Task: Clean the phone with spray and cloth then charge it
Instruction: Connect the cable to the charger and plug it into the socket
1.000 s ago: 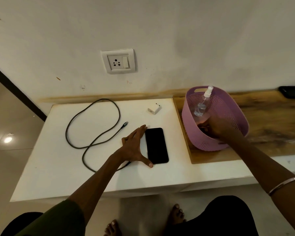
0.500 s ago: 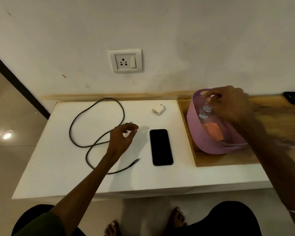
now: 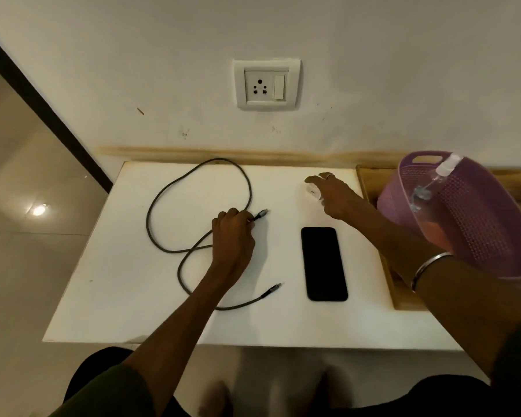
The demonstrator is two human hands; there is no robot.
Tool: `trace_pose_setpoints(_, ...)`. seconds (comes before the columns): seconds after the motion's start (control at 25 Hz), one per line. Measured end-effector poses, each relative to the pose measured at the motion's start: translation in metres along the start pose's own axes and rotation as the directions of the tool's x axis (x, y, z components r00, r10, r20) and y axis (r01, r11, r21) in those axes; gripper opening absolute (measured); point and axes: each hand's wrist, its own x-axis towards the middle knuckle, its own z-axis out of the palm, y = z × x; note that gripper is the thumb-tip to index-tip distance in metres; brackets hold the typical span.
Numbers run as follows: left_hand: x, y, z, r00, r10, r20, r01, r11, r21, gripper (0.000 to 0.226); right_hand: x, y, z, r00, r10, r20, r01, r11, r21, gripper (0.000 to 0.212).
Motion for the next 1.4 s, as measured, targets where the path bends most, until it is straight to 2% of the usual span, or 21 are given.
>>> trace_pose_setpoints(0.2, 0.02, 0.006, -0.025, 0.995, -0.072, -0.069, 0.058, 0.98, -0.189, 0.015, -0.01, 0.001, 0.0, 0.996, 0.032, -0.088, -0.021, 0.991, 0.13, 0.052)
trace_pose_setpoints(0.32, 0.032, 0.015, -0.05, 0.992, -0.086, -0.096, 0.056, 0.959, -0.278, 0.01, -0.027, -0.016, -0.022, 0.974, -0.003, -0.225, 0.005, 1.0, 0.01, 0.044)
trace_pose_setpoints(0.36, 0.035, 0.019, -0.059, 0.988, -0.097, -0.118, 0.058, 0.953, -0.298, 0.009, -0.033, -0.024, -0.033, 0.967, -0.015, -0.256, 0.022, 0.999, 0.026, 0.045)
trace_pose_setpoints(0.48, 0.043, 0.037, -0.091, 0.974, -0.086, -0.21, 0.013, 0.945, -0.326, 0.016, -0.055, -0.052, -0.077, 0.955, -0.037, -0.293, 0.118, 0.958, 0.261, 0.047)
trace_pose_setpoints(0.64, 0.051, 0.069, -0.136, 0.959, -0.01, -0.284, -0.101, 0.921, -0.376, 0.01, -0.08, -0.09, -0.138, 0.933, -0.065, -0.355, 0.216, 0.888, 0.405, 0.048)
trace_pose_setpoints(0.84, 0.049, 0.102, -0.179, 0.919, 0.15, -0.365, -0.282, 0.897, -0.34, 0.006, -0.107, -0.124, -0.186, 0.905, -0.077, -0.419, 0.26, 0.879, 0.4, 0.05)
trace_pose_setpoints(1.04, 0.04, 0.118, -0.197, 0.885, 0.261, -0.385, -0.384, 0.878, -0.287, 0.005, -0.128, -0.138, -0.201, 0.892, -0.104, -0.439, 0.283, 0.887, 0.364, 0.048)
trace_pose_setpoints(1.2, 0.037, 0.125, -0.206, 0.862, 0.331, -0.383, -0.436, 0.87, -0.23, 0.005, -0.135, -0.14, -0.203, 0.887, -0.096, -0.451, 0.275, 0.895, 0.35, 0.048)
trace_pose_setpoints(1.4, 0.036, 0.133, -0.211, 0.869, 0.374, -0.325, -0.433, 0.892, -0.132, 0.009, -0.137, -0.138, -0.204, 0.884, -0.083, -0.46, 0.247, 0.918, 0.31, 0.049)
